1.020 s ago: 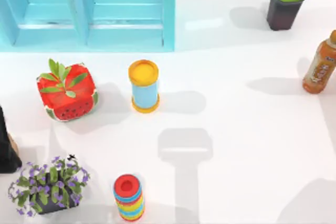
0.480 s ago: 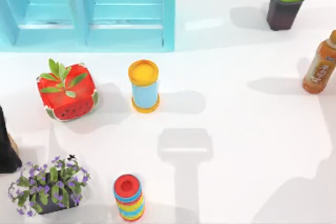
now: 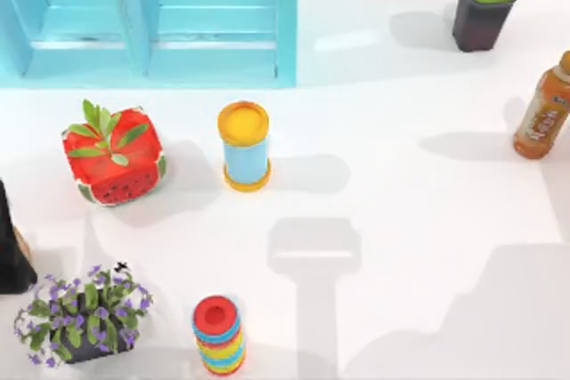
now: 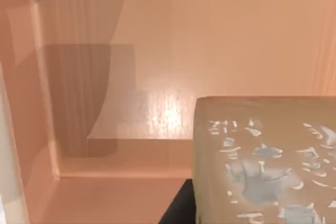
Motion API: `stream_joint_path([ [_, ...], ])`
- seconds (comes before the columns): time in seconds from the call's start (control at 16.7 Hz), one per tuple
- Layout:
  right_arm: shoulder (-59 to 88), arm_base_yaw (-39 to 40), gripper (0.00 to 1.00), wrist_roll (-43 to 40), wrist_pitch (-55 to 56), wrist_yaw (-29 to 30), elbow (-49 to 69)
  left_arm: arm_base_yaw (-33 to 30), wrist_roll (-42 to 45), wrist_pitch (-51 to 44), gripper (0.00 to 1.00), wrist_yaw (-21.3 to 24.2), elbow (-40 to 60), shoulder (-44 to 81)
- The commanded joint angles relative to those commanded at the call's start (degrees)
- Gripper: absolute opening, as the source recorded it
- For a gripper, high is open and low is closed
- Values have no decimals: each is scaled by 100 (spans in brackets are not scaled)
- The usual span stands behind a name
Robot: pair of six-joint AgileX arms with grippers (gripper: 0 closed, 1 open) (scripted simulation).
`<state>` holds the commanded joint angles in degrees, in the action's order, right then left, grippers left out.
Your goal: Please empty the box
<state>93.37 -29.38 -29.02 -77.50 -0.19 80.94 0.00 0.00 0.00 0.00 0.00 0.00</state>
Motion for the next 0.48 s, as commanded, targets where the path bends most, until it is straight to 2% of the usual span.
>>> stream_joint_path([
  [0.48,51,210,0,205,-4,-3,3,0,0,0,100,0,0,0],
])
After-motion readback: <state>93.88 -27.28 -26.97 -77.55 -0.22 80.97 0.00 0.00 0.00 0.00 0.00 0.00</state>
